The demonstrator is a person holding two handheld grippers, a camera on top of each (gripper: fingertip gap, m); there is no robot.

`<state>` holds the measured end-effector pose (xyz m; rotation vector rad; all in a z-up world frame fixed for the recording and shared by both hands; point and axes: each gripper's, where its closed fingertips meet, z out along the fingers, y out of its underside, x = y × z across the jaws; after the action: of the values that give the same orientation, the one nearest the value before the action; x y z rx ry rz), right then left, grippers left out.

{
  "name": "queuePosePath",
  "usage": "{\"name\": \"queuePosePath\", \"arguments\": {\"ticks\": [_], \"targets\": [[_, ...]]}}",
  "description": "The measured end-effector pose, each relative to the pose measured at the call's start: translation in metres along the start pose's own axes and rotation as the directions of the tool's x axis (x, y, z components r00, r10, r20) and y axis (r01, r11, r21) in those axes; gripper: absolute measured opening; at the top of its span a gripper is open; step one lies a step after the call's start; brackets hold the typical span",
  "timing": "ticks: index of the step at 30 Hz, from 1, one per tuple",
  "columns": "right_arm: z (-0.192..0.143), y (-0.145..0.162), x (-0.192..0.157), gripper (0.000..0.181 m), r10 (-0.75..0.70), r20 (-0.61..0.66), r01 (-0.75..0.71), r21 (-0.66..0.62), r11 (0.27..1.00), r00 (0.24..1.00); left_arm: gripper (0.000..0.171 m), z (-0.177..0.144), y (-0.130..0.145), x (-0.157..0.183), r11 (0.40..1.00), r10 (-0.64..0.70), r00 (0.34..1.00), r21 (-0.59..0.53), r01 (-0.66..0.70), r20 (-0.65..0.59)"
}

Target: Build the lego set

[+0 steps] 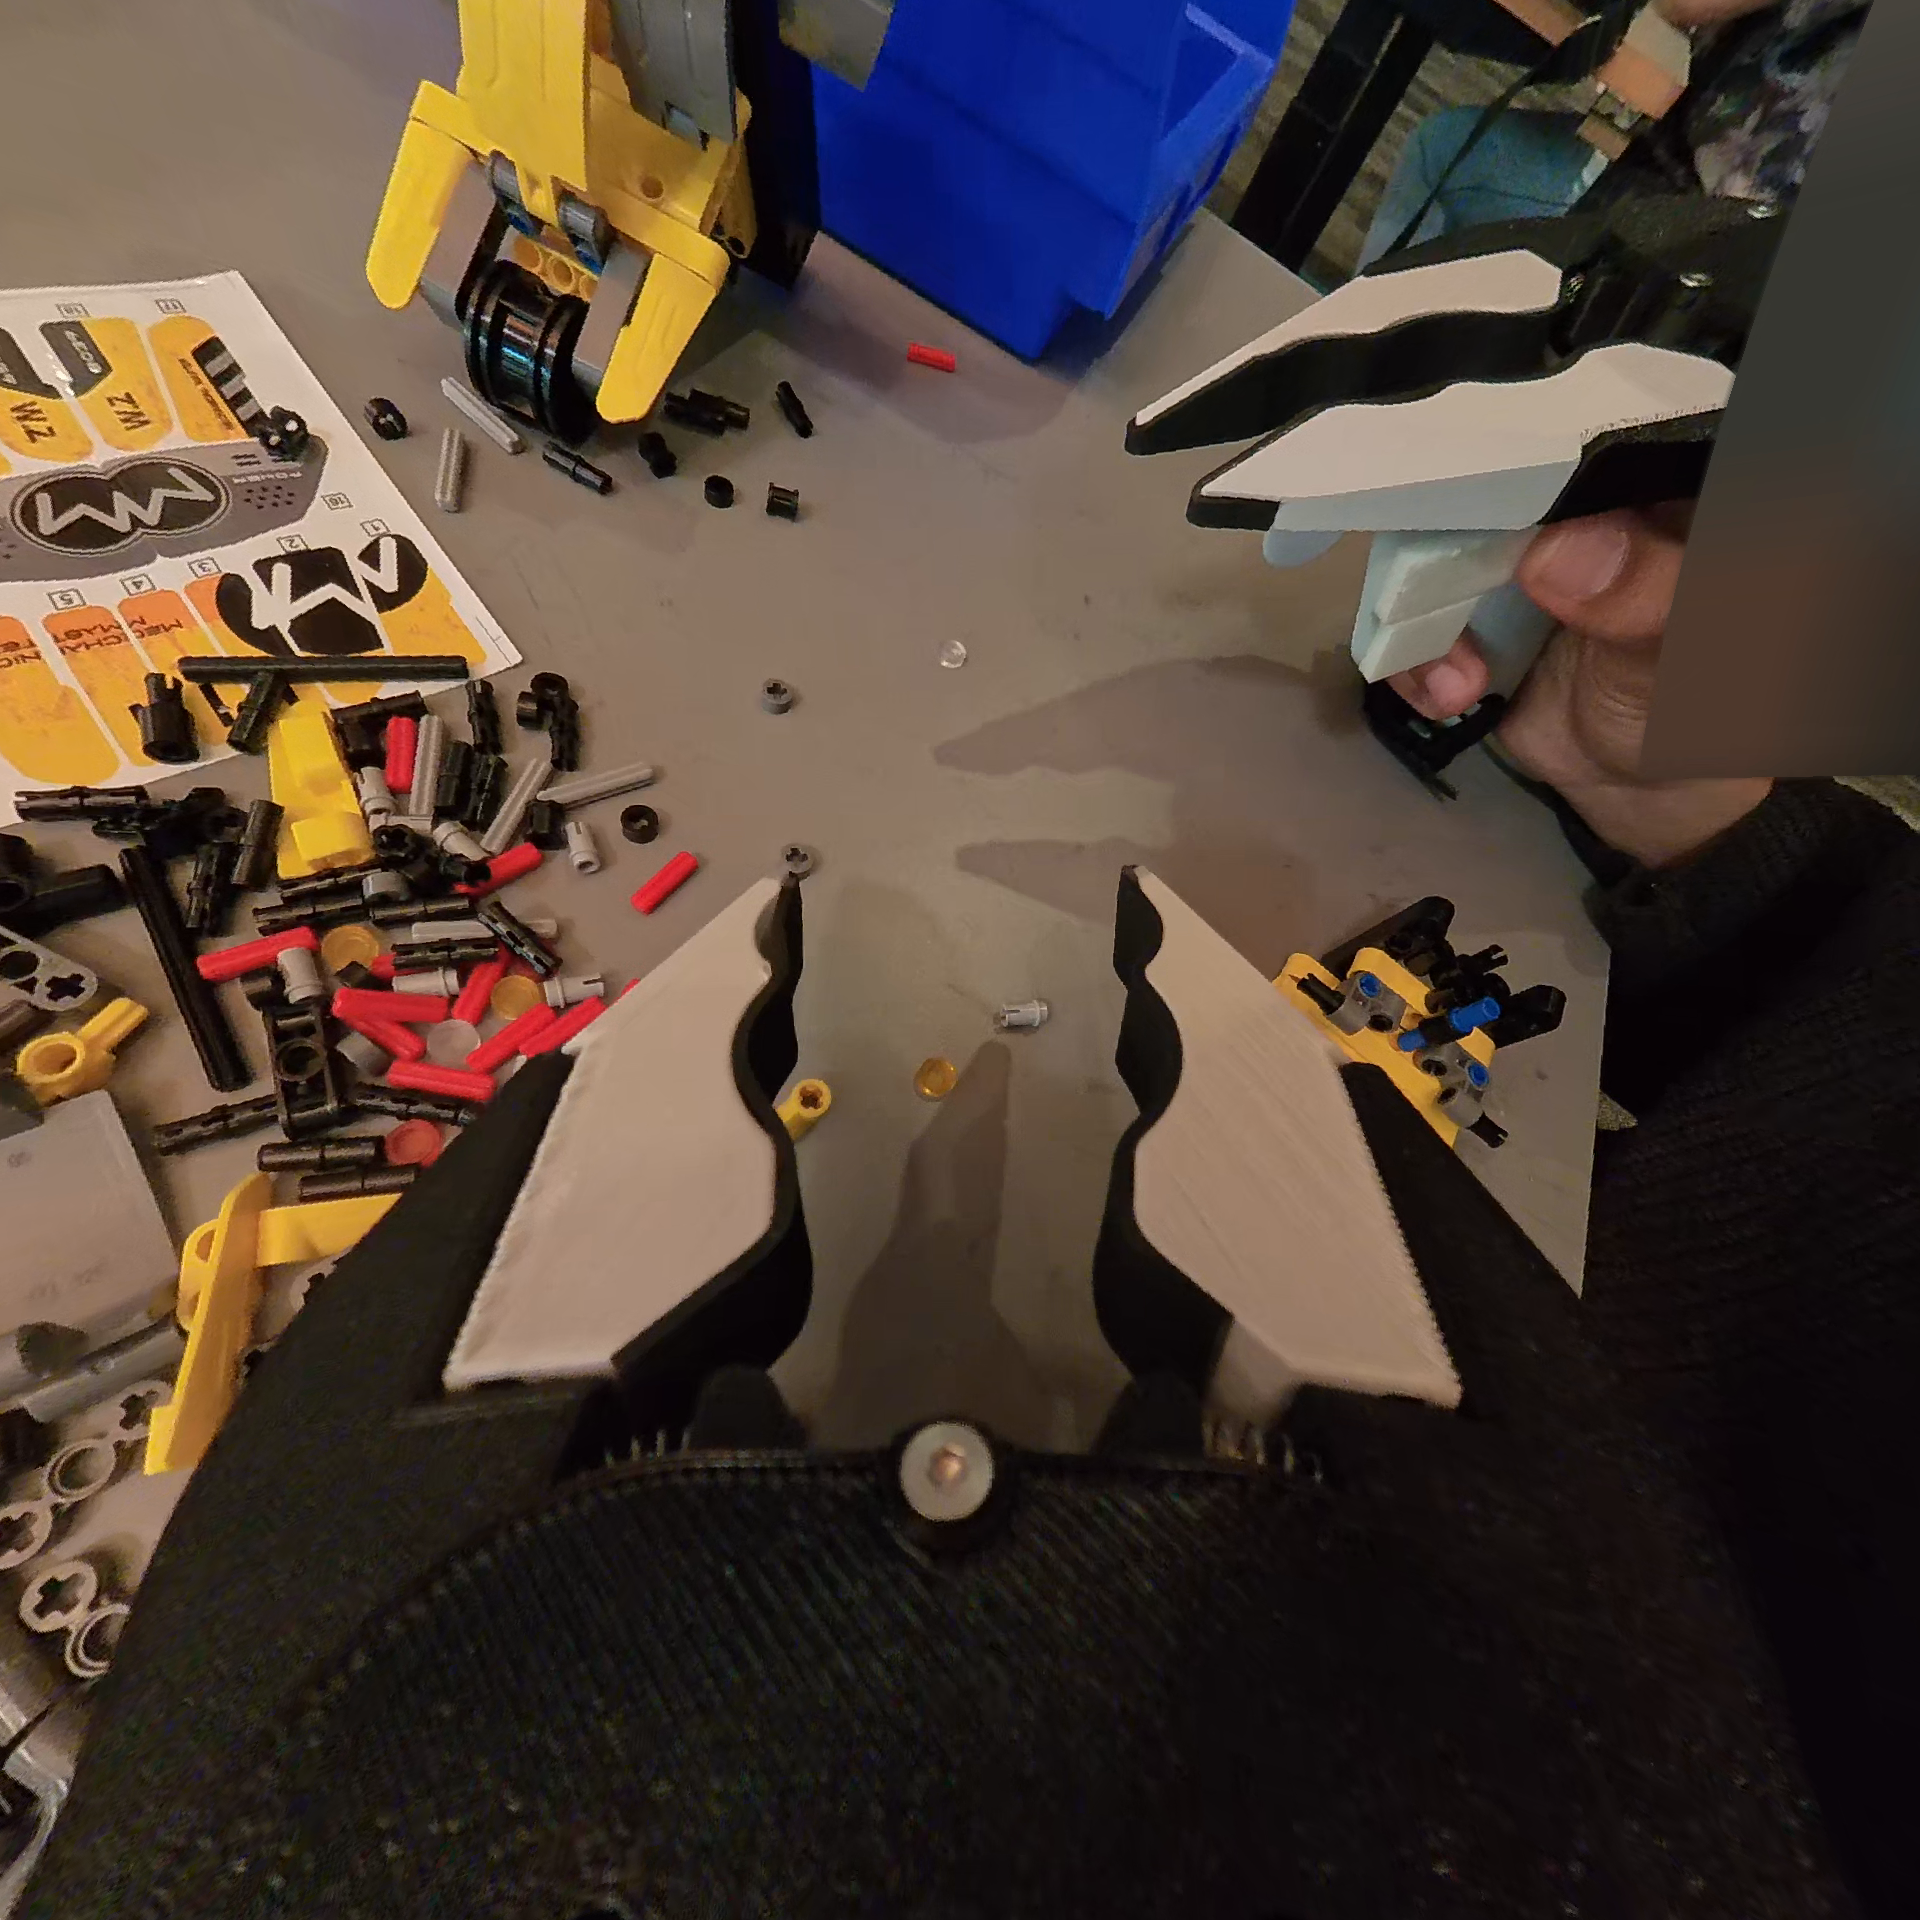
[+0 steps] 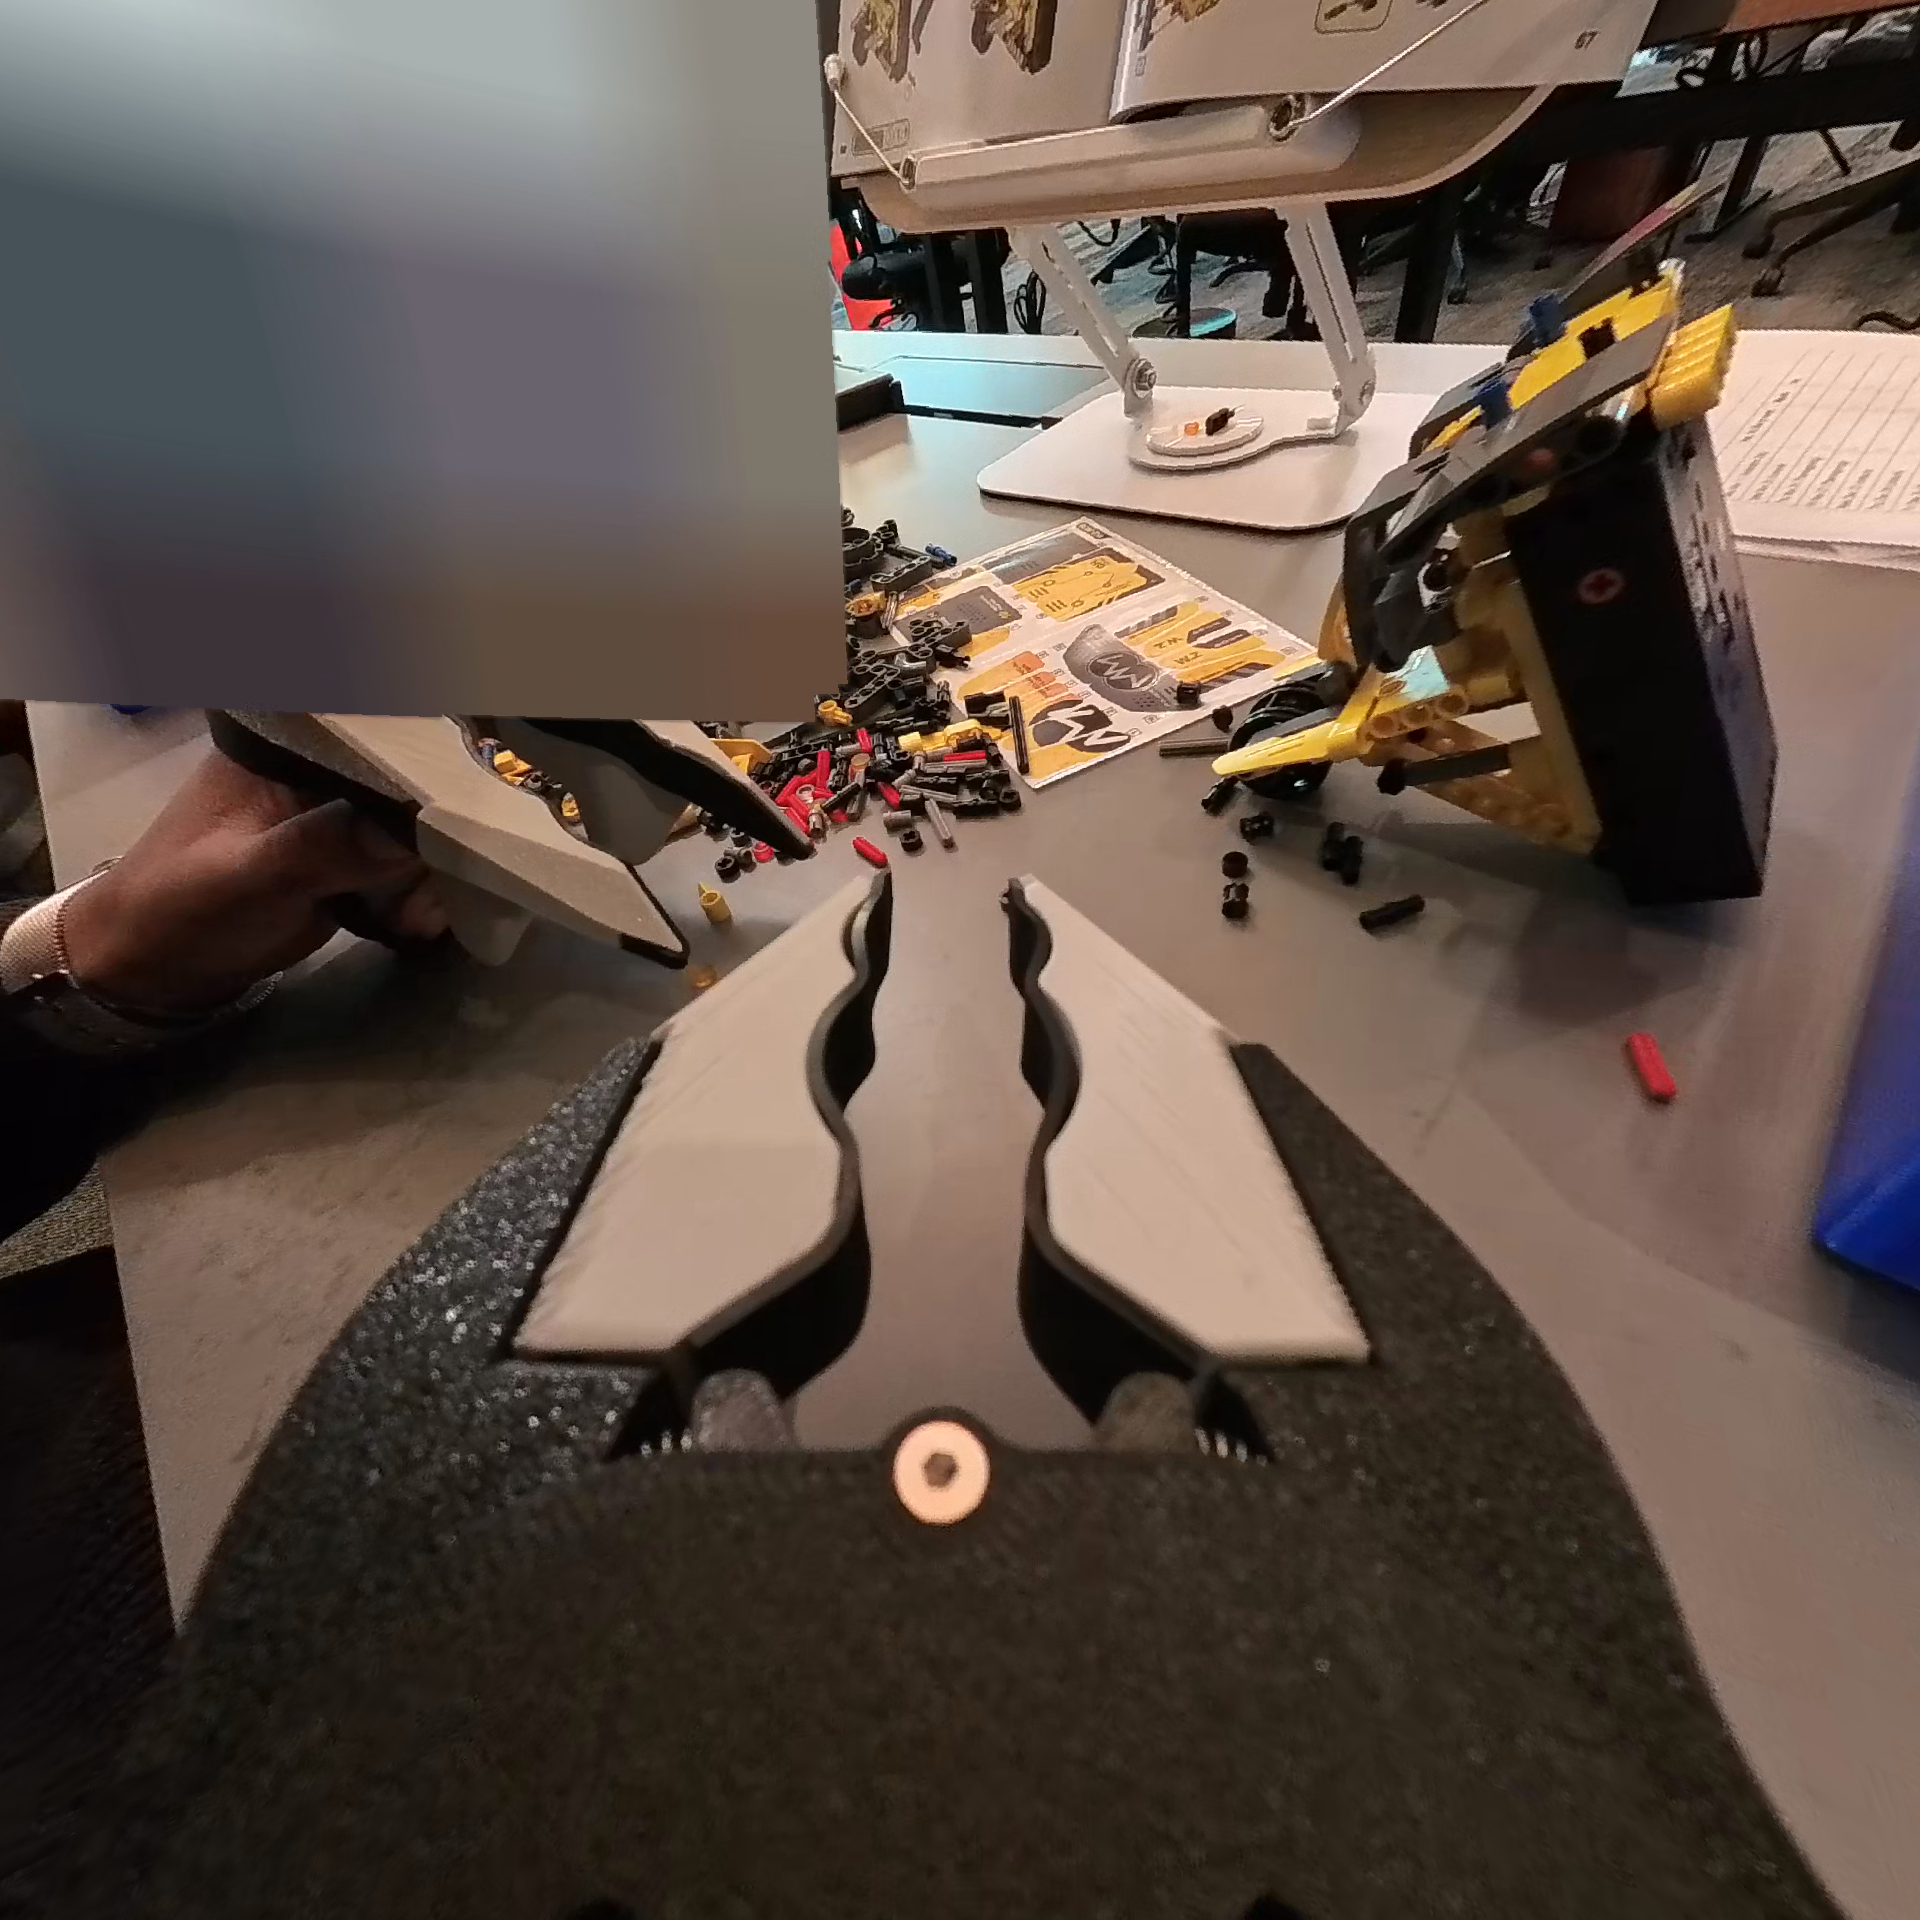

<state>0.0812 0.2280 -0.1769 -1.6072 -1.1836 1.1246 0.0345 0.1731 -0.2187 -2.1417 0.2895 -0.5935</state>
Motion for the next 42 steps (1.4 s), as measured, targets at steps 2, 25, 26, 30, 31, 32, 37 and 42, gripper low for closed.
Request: {"name": "queuePosePath", "arguments": {"ticks": [2,25,26,30,31,32,37,42], "targets": [[0.000,0.000,0.000,0.021,0.001,0.000,-0.001,-0.002,1.000,1.000,0.059,0.000,0.000,0.000,1.000,0.005,1.000,0.002,-0.005,0.000],[-0.019,-0.015,0.002,0.021,0.119,0.060,-0.127,0.151,0.980,0.991,0.061,-0.014,-0.008,0.004,0.991,0.114,0.990,0.068,-0.119,0.080],[-0.019,-0.015,0.002,0.021,0.119,0.060,-0.127,0.153,0.980,0.991,0.061,-0.014,-0.007,0.004,0.990,0.117,0.989,0.065,-0.123,0.086],[-0.020,-0.017,0.002,0.021,0.113,0.060,-0.122,0.165,0.979,0.992,0.061,-0.012,-0.008,0.002,0.988,0.131,0.986,0.062,-0.138,0.103],[-0.021,-0.017,0.002,0.021,0.112,0.061,-0.121,0.168,0.978,0.992,0.061,-0.012,-0.009,0.003,0.988,0.131,0.987,0.070,-0.137,0.094],[-0.021,-0.018,0.001,0.021,0.109,0.064,-0.119,0.171,0.978,0.992,0.062,-0.012,-0.010,0.005,0.988,0.127,0.989,0.075,-0.133,0.080],[-0.023,-0.020,-0.002,0.021,0.087,0.071,-0.099,0.183,0.978,0.994,0.066,-0.015,-0.017,0.021,0.987,0.120,0.993,0.104,-0.120,0.005],[-0.025,-0.021,-0.003,0.021,0.076,0.072,-0.089,0.197,0.976,0.995,0.074,-0.020,-0.022,0.059,0.973,0.201,0.972,0.140,-0.183,-0.120]]}}
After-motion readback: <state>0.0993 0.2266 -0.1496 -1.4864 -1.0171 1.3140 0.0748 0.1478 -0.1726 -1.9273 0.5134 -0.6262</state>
